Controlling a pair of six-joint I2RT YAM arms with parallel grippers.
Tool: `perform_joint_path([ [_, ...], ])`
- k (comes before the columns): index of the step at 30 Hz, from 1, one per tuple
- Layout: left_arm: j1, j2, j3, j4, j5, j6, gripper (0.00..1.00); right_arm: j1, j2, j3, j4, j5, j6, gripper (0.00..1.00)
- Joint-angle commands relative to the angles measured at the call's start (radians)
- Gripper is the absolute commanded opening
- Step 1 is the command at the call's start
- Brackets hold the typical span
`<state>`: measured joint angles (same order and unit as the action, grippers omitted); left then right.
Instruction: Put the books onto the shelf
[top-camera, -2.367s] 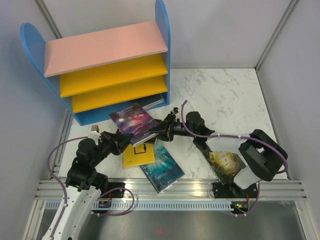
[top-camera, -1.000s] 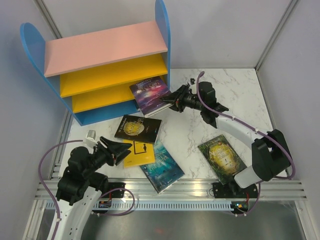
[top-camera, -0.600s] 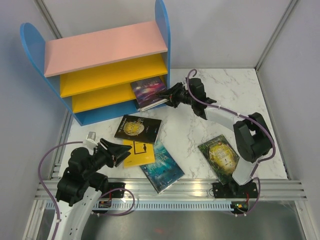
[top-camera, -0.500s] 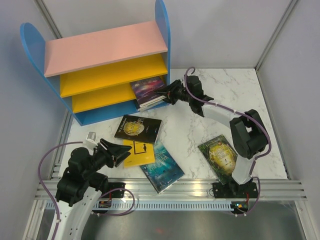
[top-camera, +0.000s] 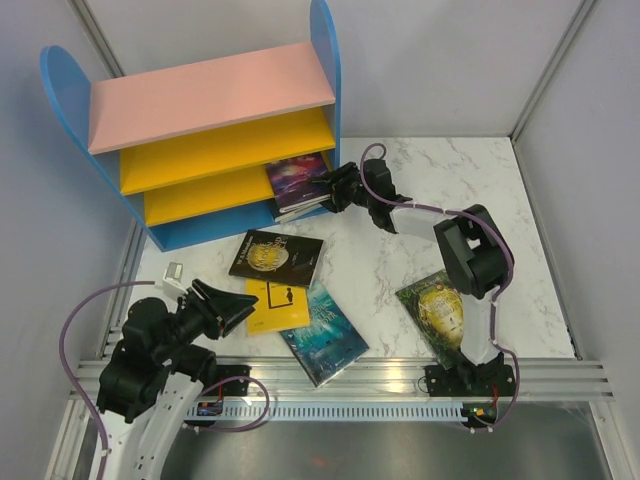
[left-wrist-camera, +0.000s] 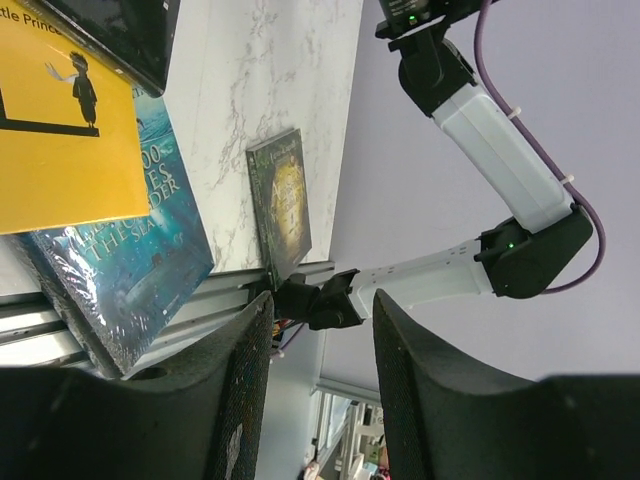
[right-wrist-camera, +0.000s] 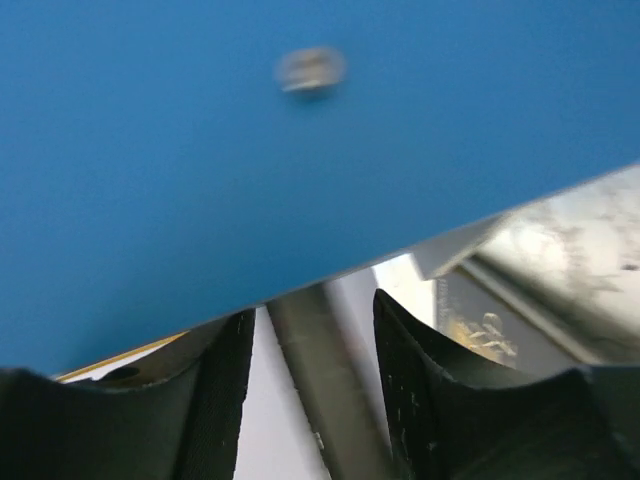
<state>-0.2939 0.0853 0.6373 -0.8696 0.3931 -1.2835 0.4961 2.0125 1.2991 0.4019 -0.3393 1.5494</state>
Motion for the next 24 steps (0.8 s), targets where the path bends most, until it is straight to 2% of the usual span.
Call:
perform_joint_path([
  [1, 0.001, 0.066, 0.067, -0.017, -0.019, 0.110, 0.48, -0.005, 0.016, -0.018, -0.008, 0.011, 0.011, 0.57],
  [7, 0.002, 0.151, 0.101, -0.016, -0.025, 0.184, 0.48, -0.005, -0.012, -0.052, -0.064, -0.012, -0.034, 0.61],
  [18, 0.002, 0.202, 0.084, 0.030, -0.016, 0.225, 0.47, 0.009, -0.078, -0.090, -0.078, -0.049, -0.042, 0.62],
  [21, -0.001, 0.218, 0.079, 0.038, -0.011, 0.233, 0.46, 0.019, -0.070, -0.072, -0.068, -0.056, -0.032, 0.60],
  [23, 0.001, 0.226, 0.081, 0.043, -0.010, 0.239, 0.46, 0.024, -0.058, -0.051, -0.058, -0.056, -0.026, 0.52],
  [24, -0.001, 0.229, 0.085, 0.043, -0.008, 0.245, 0.46, 0.027, -0.054, -0.043, -0.054, -0.055, -0.025, 0.45],
])
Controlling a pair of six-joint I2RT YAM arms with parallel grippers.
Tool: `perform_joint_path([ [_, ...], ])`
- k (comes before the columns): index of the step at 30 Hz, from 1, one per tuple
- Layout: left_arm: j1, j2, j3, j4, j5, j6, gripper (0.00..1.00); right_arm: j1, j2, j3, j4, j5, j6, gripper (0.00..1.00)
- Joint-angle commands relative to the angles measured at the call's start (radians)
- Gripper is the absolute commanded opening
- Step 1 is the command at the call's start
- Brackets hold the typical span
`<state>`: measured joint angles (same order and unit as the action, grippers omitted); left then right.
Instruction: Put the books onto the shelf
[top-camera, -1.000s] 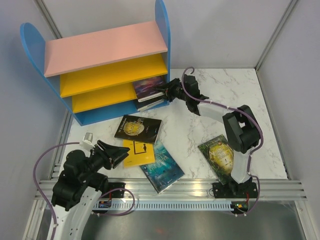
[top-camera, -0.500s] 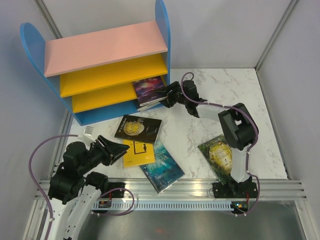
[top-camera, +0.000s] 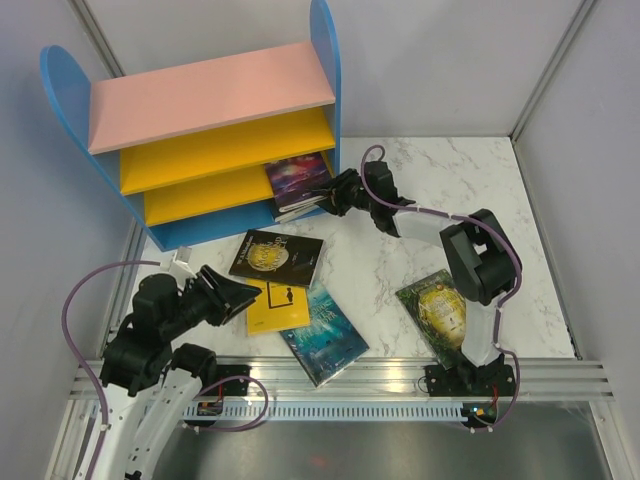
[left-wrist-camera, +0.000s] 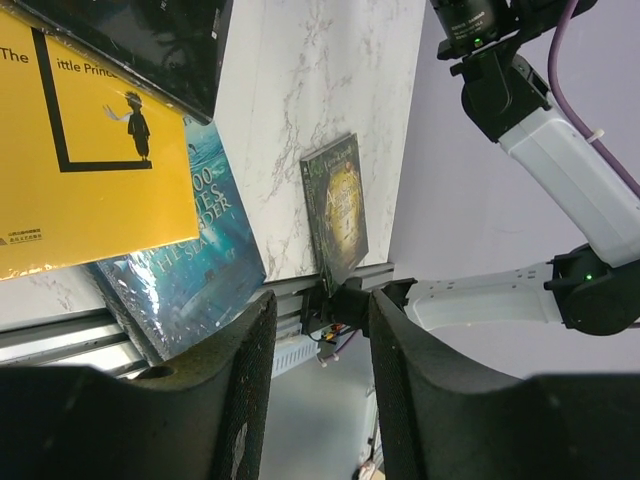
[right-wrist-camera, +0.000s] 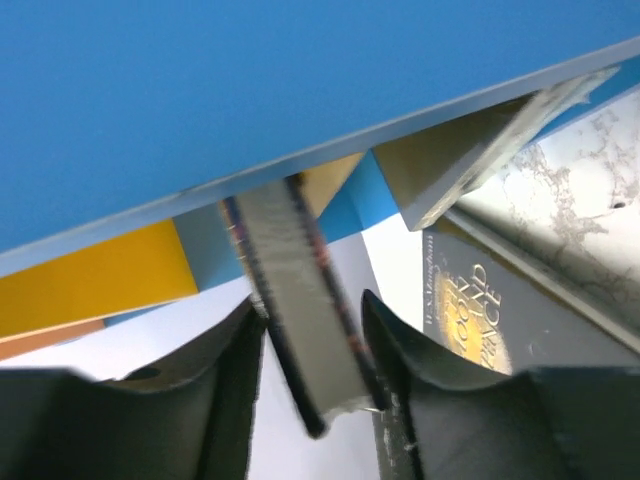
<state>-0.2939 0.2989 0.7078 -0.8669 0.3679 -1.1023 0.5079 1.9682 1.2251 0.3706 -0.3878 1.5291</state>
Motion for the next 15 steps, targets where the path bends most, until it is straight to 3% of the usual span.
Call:
perform_joint_path([
  [1, 0.001, 0.020, 0.015, 0.040, 0.016, 0.070, 0.45, 0.015, 0.004, 0.048, -0.012, -0.010, 0.006, 0.35],
  [5, 0.001, 0.039, 0.030, 0.039, 0.017, 0.091, 0.45, 0.017, 0.037, 0.086, 0.004, 0.000, 0.031, 0.14],
  [15, 0.001, 0.104, 0.116, -0.020, -0.018, 0.186, 0.44, 0.032, 0.123, 0.206, -0.042, 0.104, 0.077, 0.03],
])
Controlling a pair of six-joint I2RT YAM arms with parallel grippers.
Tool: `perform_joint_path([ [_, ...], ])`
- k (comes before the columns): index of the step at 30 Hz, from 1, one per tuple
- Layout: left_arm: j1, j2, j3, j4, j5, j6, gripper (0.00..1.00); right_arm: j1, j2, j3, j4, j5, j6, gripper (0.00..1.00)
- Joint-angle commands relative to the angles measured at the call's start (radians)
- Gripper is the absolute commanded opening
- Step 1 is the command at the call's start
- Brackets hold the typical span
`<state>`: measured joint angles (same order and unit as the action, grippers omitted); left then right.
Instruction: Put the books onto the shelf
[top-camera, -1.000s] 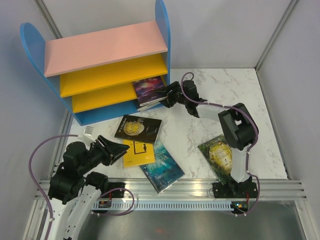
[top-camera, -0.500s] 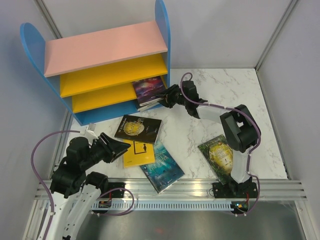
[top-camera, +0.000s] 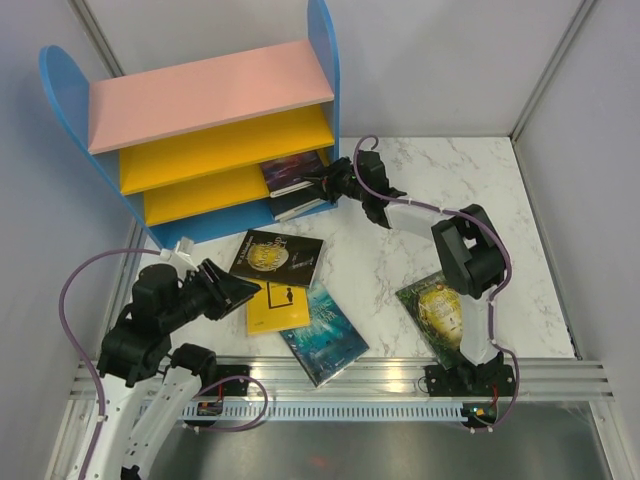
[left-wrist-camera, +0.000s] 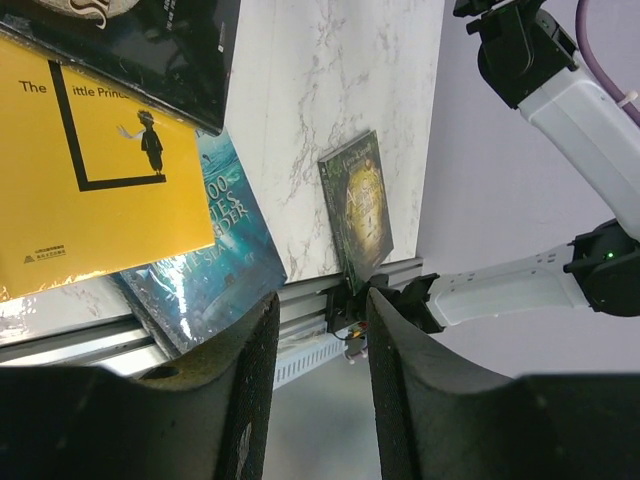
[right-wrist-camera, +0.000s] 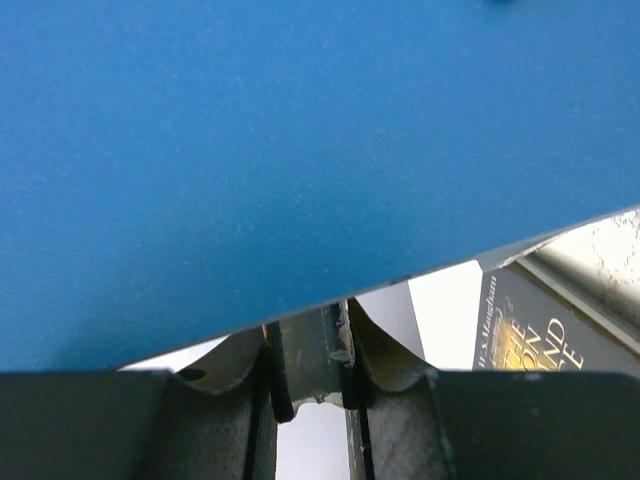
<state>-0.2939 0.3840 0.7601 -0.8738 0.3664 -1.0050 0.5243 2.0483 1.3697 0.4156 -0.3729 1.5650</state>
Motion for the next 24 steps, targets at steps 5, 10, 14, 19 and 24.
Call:
perform_joint_path([
  [5, 0.001, 0.046, 0.103, -0.045, -0.037, 0.128, 0.44, 0.029, 0.056, 0.101, -0.155, 0.166, 0.050, 0.01],
  [10, 0.002, 0.064, 0.117, -0.054, -0.047, 0.144, 0.43, 0.043, 0.078, 0.132, -0.192, 0.198, 0.070, 0.27],
  [14, 0.002, 0.072, 0.114, -0.054, -0.043, 0.144, 0.43, 0.043, 0.073, 0.109, -0.190, 0.204, 0.076, 0.55],
  [19, 0.001, 0.072, 0.097, -0.047, -0.032, 0.131, 0.43, 0.037, 0.029, 0.043, -0.184, 0.183, 0.058, 0.64],
  [24, 0.001, 0.067, 0.068, -0.024, -0.018, 0.109, 0.42, 0.022, -0.065, -0.047, -0.179, 0.158, -0.014, 0.67],
])
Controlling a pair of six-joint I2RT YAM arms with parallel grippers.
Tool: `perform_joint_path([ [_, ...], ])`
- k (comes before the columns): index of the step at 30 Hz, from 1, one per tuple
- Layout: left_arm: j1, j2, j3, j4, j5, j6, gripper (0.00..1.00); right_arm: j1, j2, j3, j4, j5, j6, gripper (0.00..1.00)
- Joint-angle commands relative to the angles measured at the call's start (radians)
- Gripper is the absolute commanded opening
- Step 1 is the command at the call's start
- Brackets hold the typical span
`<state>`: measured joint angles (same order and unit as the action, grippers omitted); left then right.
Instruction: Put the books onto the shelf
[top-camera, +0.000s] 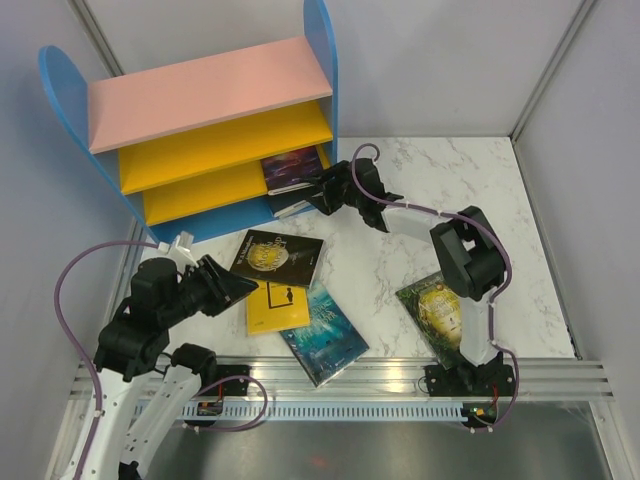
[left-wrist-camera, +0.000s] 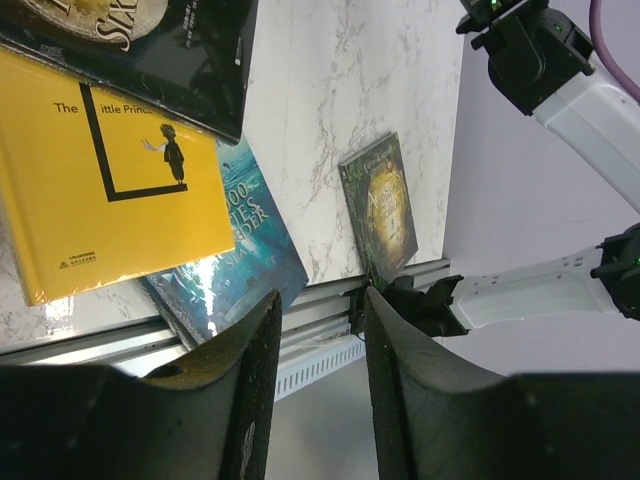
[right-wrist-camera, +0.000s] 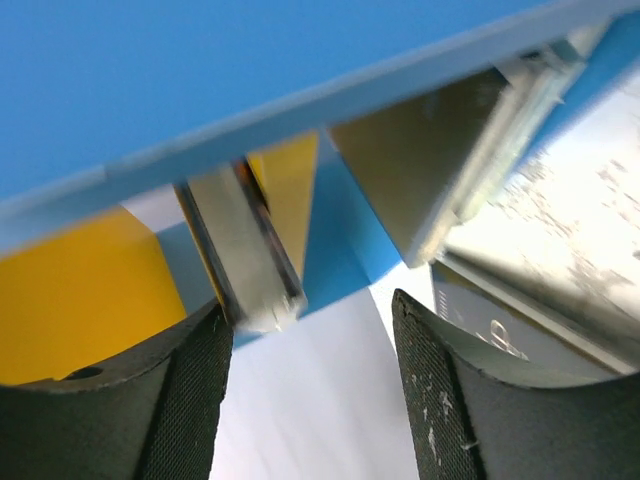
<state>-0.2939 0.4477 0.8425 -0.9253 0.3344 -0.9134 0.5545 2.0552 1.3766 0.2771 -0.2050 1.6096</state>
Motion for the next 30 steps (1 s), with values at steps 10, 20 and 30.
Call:
perform_joint_path([
  [10, 0.001, -0.010, -0.098, 0.105, 0.061, -0.050, 0.38, -0.013, -0.295, -0.191, -0.058, -0.168, -0.330, 0.72],
  [20, 0.001, -0.053, -0.131, 0.111, 0.071, -0.081, 0.36, 0.005, -0.397, -0.508, -0.127, -0.203, -0.503, 0.72],
  [30, 0.001, -0.102, -0.115, 0.046, 0.060, -0.082, 0.36, 0.070, -0.254, -0.498, -0.073, -0.203, -0.510, 0.72],
])
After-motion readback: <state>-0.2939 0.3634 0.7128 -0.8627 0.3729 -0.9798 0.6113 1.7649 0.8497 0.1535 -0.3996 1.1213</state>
